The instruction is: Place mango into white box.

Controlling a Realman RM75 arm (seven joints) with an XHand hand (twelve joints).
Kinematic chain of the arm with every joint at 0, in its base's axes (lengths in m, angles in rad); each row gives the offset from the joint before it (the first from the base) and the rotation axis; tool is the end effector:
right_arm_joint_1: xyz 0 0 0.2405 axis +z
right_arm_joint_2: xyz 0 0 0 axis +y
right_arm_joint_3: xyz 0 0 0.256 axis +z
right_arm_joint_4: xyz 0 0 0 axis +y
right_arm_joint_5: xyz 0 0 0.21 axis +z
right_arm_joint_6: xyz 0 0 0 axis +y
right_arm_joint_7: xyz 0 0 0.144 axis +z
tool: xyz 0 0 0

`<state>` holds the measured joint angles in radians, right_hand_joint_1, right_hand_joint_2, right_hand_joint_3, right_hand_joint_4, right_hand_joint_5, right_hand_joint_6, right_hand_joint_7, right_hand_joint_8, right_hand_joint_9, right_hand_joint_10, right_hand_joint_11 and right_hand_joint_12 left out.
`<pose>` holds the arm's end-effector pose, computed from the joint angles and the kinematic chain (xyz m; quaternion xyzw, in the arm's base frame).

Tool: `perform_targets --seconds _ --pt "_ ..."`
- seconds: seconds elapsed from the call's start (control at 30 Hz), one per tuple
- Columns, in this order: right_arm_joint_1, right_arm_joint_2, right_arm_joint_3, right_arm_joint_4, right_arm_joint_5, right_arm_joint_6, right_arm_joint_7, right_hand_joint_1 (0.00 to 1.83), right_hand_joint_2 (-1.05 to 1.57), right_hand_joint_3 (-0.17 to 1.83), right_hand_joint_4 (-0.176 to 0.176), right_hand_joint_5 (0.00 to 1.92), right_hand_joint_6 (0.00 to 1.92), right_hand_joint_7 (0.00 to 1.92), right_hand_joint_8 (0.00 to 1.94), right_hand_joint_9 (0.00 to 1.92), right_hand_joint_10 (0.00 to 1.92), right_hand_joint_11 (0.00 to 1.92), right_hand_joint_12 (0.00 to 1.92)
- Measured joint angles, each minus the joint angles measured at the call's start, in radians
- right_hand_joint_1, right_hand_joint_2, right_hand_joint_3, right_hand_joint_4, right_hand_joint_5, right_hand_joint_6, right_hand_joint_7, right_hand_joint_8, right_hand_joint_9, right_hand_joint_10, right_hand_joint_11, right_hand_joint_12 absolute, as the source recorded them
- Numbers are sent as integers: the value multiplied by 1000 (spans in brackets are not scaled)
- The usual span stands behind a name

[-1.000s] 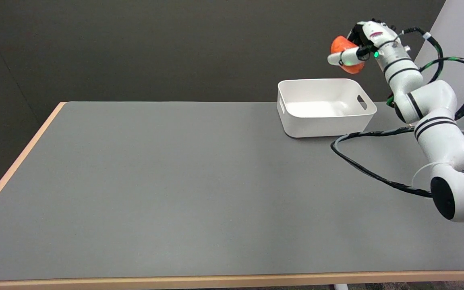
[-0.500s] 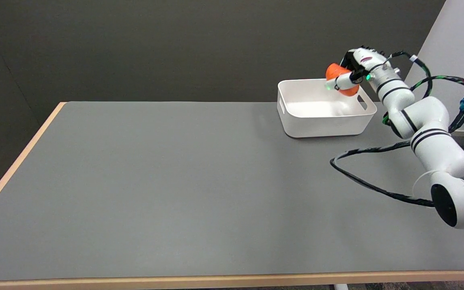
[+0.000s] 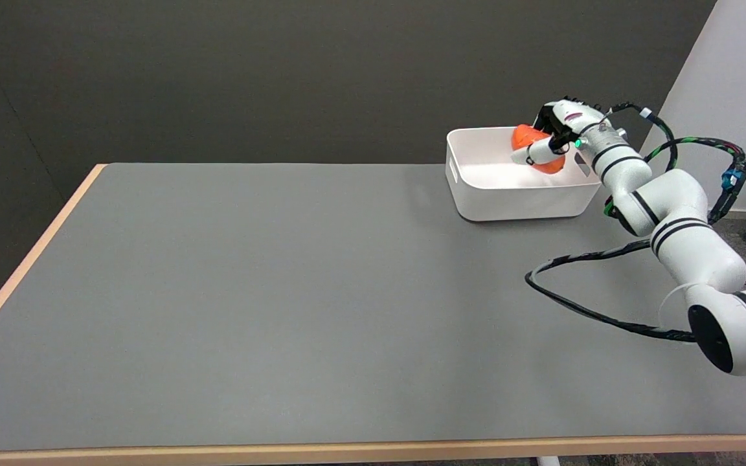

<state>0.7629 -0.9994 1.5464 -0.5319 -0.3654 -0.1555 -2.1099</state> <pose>-0.2031 -0.4658 0.5267 0.5562 -0.0996 0.0846 0.8207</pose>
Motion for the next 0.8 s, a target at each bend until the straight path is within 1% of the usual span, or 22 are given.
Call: perform_targets --seconds 0.03,0.1,0.17,0.2,0.27,0.33,0.4,0.47,0.53,0.57,0.63,0.7,0.77,0.8 --pt "-2 -1 -2 0 4 4 0 537 694 885 28 155 372 228 336 236 792 232 1479" --pt "-7 -2 -5 -2 11 10 0 465 676 864 34 105 325 137 269 158 698 227 1423" --pt "-13 -3 -9 -5 18 17 3 409 624 936 36 82 308 105 199 116 666 220 1367" --pt "-16 -3 -10 -6 20 20 5 386 604 950 37 73 298 87 176 92 646 204 1329" --pt "-22 -4 -12 -10 25 26 10 342 581 907 41 43 262 24 151 21 564 135 1234" --pt "-29 -5 -13 -14 29 34 15 320 570 853 44 -1 225 -1 79 -1 370 5 1196" --pt "-37 -5 -15 -22 33 43 21 307 543 884 35 -1 56 -1 -1 -1 29 -1 999" --pt "-46 -6 -15 -32 39 52 27 346 539 815 31 -1 19 -1 -1 -1 4 -1 913" --pt "-58 -6 -16 -44 49 60 34 382 574 701 33 -1 2 -1 -1 -1 -1 -1 675" --pt "-64 -6 -16 -51 56 64 37 395 581 674 34 -1 -1 -1 -1 -1 -1 -1 515" --pt "-78 -6 -16 -71 70 72 42 404 569 682 37 -1 -1 -1 -1 -1 -1 -1 255" --pt "-95 -5 -16 -96 83 78 47 405 577 656 51 -1 -1 -1 -1 -1 -1 -1 62" --pt "-115 -3 -13 -130 101 82 53 428 574 662 56 -1 -1 -1 -1 -1 -1 -1 -1" --pt "-127 -1 -11 -150 110 83 57 428 578 669 52 -1 -1 -1 -1 -1 -1 -1 -1"
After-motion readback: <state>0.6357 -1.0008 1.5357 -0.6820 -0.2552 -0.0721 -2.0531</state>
